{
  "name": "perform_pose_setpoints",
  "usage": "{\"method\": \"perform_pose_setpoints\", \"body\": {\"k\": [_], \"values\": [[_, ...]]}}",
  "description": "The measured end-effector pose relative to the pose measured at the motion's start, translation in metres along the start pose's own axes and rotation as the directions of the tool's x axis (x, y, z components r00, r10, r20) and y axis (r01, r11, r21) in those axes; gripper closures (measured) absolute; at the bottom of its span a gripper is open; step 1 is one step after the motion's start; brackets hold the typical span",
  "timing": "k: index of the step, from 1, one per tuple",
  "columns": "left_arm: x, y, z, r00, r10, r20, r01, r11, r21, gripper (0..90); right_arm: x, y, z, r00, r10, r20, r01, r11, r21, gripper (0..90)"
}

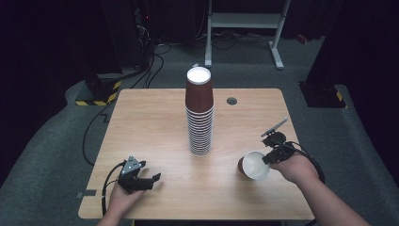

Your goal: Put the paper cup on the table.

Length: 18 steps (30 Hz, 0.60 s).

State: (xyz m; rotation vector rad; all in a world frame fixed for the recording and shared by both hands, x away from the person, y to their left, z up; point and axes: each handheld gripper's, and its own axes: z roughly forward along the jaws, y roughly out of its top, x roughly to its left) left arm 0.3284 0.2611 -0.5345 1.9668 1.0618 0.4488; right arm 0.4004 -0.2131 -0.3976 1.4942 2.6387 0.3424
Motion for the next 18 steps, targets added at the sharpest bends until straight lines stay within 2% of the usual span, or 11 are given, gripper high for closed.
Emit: {"method": "perform_pose_setpoints", "body": {"k": [7,18], "values": [[0.0,0.0,0.0,1.0,-0.002,0.003,0.002,1.0,-0.003,15.2,0.001,0.007,0.001,0.9999,0.01,0.012,-0.01,1.0,-0.003,85.3],[0.001,0.0,0.001,1.0,0.0,0.008,0.0,1.0,-0.001,15.2,0.0,0.013,0.002,0.9997,0.019,0.013,-0.018,0.999,-0.037,77.7]]}}
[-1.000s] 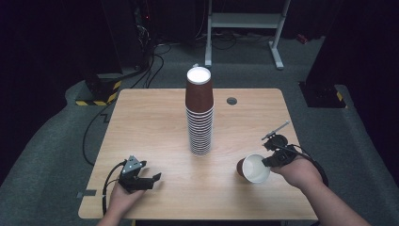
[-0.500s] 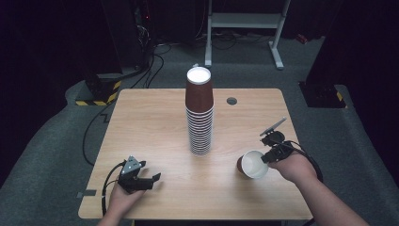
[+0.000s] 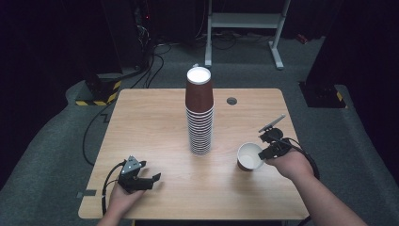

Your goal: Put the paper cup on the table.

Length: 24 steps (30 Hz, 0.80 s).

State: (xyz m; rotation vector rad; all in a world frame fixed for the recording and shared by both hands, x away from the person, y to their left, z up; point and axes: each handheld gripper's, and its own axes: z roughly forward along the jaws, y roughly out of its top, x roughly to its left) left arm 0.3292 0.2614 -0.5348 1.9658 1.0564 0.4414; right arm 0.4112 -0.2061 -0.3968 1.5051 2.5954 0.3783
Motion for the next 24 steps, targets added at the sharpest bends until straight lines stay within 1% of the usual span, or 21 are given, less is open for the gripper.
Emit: {"method": "perform_pose_setpoints", "body": {"k": [3,7,9,13,15,18,21,23,24], "values": [[0.0,0.0,0.0,1.0,0.0,0.001,0.0,1.0,0.0,15.2,-0.001,0.002,0.001,1.0,0.004,0.001,-0.004,1.0,-0.01,75.0],[0.0,0.0,0.0,1.0,-0.001,0.003,0.001,1.0,0.003,15.2,-0.002,0.002,0.001,0.9997,0.019,0.012,-0.019,0.999,-0.031,68.0],[0.0,0.0,0.0,1.0,0.004,0.002,-0.004,1.0,0.004,15.3,-0.003,0.003,-0.001,0.9996,0.027,0.008,-0.026,0.999,-0.04,64.6],[0.0,0.0,0.0,1.0,0.001,0.003,-0.001,1.0,0.005,15.3,-0.004,0.003,-0.005,0.9994,0.034,0.012,-0.032,0.997,-0.077,60.1],[0.0,0.0,0.001,1.0,0.003,0.003,-0.003,1.0,0.009,15.3,-0.005,0.002,-0.008,0.9989,0.046,0.011,-0.045,0.995,-0.092,57.8],[0.0,0.001,0.001,1.0,0.006,0.006,-0.006,0.9999,0.015,15.8,-0.006,0.001,-0.012,0.9988,0.045,0.017,-0.043,0.992,-0.122,56.6],[-0.001,0.001,0.002,1.0,0.009,0.003,-0.009,0.9997,0.022,16.5,-0.008,-0.003,-0.016,0.9981,0.056,0.027,-0.051,0.985,-0.163,55.4],[-0.002,0.001,0.002,0.9999,0.01,-0.004,-0.01,0.9996,0.025,16.6,-0.011,-0.008,-0.018,0.9971,0.068,0.035,-0.06,0.978,-0.198,53.3],[-0.002,0.001,0.002,0.9999,0.011,-0.007,-0.01,0.9996,0.027,16.6,-0.013,-0.011,-0.02,0.9965,0.071,0.044,-0.059,0.971,-0.232,51.5]]}}
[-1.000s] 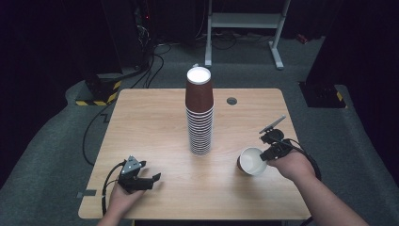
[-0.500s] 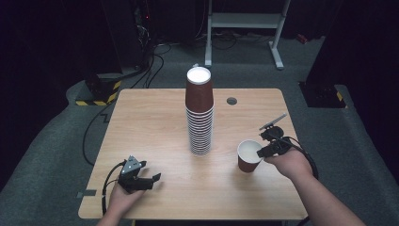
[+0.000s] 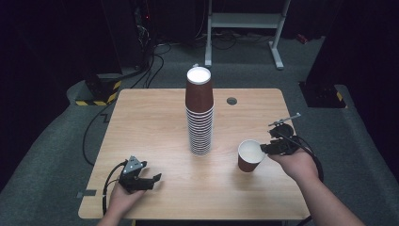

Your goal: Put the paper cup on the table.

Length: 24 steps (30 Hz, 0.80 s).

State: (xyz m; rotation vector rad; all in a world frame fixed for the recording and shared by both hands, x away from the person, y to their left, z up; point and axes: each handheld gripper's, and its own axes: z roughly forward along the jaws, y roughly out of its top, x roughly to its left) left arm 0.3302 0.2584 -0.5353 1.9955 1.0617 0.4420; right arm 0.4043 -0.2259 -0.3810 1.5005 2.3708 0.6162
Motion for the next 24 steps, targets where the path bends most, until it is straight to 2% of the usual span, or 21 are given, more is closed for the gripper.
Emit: {"method": "perform_pose_setpoints", "body": {"k": [4,6,7,10,12,15,18,20,24], "values": [[-0.001,0.001,0.002,0.9999,-0.007,-0.014,0.007,0.9999,0.013,16.7,-0.009,-0.011,-0.007,0.9994,-0.004,0.036,0.007,0.996,-0.093,47.2],[-0.001,0.001,0.003,0.9996,0.007,-0.027,-0.006,0.9995,0.032,17.3,-0.015,-0.02,-0.008,0.9978,0.001,0.067,0.007,0.992,-0.128,45.9],[-0.002,0.001,0.003,0.9995,0.0,-0.03,0.001,0.9993,0.038,17.3,-0.018,-0.025,-0.007,0.9974,0.011,0.071,-0.001,0.99,-0.142,45.5],[-0.004,0.002,0.006,0.9984,0.018,-0.053,-0.015,0.9975,0.069,17.4,-0.028,-0.04,0.0,0.995,0.039,0.092,-0.022,0.984,-0.175,45.5],[-0.005,0.003,0.008,0.9971,0.035,-0.067,-0.03,0.9961,0.084,17.6,-0.035,-0.051,0.008,0.9923,0.06,0.108,-0.037,0.979,-0.199,44.3],[-0.006,0.003,0.009,0.997,0.029,-0.071,-0.023,0.996,0.087,18.0,-0.045,-0.07,0.027,0.9897,0.063,0.129,-0.035,0.977,-0.212,40.9],[-0.005,0.004,0.009,0.9966,0.032,-0.075,-0.025,0.9959,0.087,17.9,-0.05,-0.087,0.045,0.9892,0.09,0.116,-0.062,0.972,-0.225,38.4],[-0.005,0.004,0.009,0.9966,0.028,-0.078,-0.021,0.996,0.087,17.6,-0.048,-0.099,0.058,0.9893,0.104,0.103,-0.076,0.967,-0.244,34.2],[-0.005,0.004,0.009,0.9966,0.021,-0.08,-0.015,0.9962,0.086,17.2,-0.038,-0.116,0.079,0.9909,0.069,0.115,-0.035,0.961,-0.276,30.4]]}}
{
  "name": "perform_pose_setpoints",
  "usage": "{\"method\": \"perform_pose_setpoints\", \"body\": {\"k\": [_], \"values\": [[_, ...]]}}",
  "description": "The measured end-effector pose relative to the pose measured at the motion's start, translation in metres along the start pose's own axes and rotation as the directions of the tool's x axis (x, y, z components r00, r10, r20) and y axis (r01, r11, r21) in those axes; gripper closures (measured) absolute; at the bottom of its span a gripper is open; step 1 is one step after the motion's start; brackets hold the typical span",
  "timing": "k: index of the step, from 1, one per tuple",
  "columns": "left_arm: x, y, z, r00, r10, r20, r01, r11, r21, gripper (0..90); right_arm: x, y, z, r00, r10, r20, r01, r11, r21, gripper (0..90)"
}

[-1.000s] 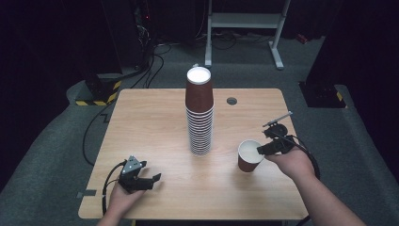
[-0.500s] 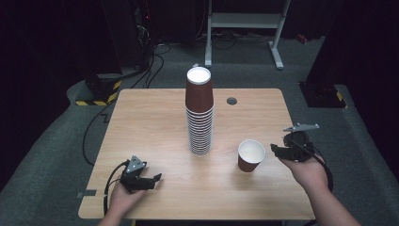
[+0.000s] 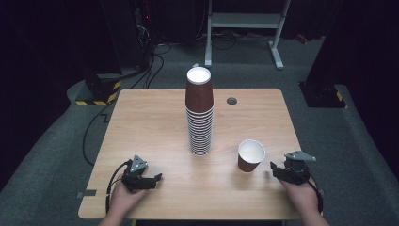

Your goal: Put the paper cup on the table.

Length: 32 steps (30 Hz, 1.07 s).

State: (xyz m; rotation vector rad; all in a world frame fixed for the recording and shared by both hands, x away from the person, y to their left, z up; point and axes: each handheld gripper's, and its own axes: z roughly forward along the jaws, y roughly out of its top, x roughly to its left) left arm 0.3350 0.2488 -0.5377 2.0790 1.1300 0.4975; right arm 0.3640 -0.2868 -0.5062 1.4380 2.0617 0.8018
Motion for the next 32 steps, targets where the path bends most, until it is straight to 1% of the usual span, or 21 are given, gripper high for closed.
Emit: {"method": "perform_pose_setpoints", "body": {"k": [2,4,5,6,9,11,12,13,14,15,16,32], "values": [[0.0,0.0,0.0,1.0,-0.001,-0.001,0.001,1.0,0.0,17.2,0.003,-0.008,0.006,0.9996,0.017,-0.023,-0.018,1.0,-0.013,29.0],[0.0,0.0,0.0,1.0,-0.001,0.002,0.001,1.0,0.0,17.3,0.005,-0.015,0.011,0.999,0.033,-0.032,-0.034,0.999,-0.02,26.4],[0.001,0.0,0.0,1.0,-0.001,0.003,0.001,1.0,-0.001,17.6,0.006,-0.019,0.015,0.9992,0.03,-0.027,-0.03,0.999,-0.015,25.0],[0.001,0.0,0.0,1.0,-0.003,0.006,0.003,1.0,0.0,18.4,0.005,-0.019,0.015,0.9984,0.049,-0.027,-0.049,0.999,-0.013,25.8],[0.001,0.001,0.001,1.0,-0.001,0.003,0.001,1.0,-0.002,18.8,0.005,-0.018,0.016,0.9986,0.05,-0.02,-0.05,0.999,-0.011,25.1],[0.001,0.001,0.001,1.0,-0.003,-0.002,0.003,1.0,-0.003,19.2,0.008,-0.018,0.016,0.9977,0.068,-0.001,-0.068,0.998,-0.012,25.1],[0.001,0.001,0.001,1.0,-0.004,-0.005,0.004,1.0,-0.003,19.4,0.009,-0.018,0.016,0.9975,0.07,0.008,-0.07,0.997,-0.013,25.1],[0.001,0.001,0.001,1.0,-0.005,-0.006,0.005,1.0,-0.003,19.4,0.011,-0.018,0.016,0.9981,0.059,0.018,-0.058,0.998,-0.018,25.0],[0.001,0.001,0.001,1.0,-0.003,-0.008,0.003,1.0,-0.002,19.4,0.011,-0.018,0.016,0.998,0.061,0.019,-0.06,0.998,-0.017,25.1],[0.001,0.001,0.001,0.9999,-0.007,-0.009,0.007,1.0,-0.002,19.4,0.01,-0.018,0.016,0.997,0.076,0.013,-0.076,0.997,-0.012,24.6],[0.001,0.001,0.001,0.9999,-0.008,-0.01,0.008,1.0,-0.002,19.4,0.009,-0.018,0.016,0.9969,0.078,0.012,-0.078,0.997,-0.01,24.0],[0.001,0.001,0.001,0.9998,-0.014,-0.014,0.014,0.9999,0.0,19.8,0.01,-0.018,0.017,0.997,0.077,0.011,-0.077,0.997,-0.01,23.3]]}}
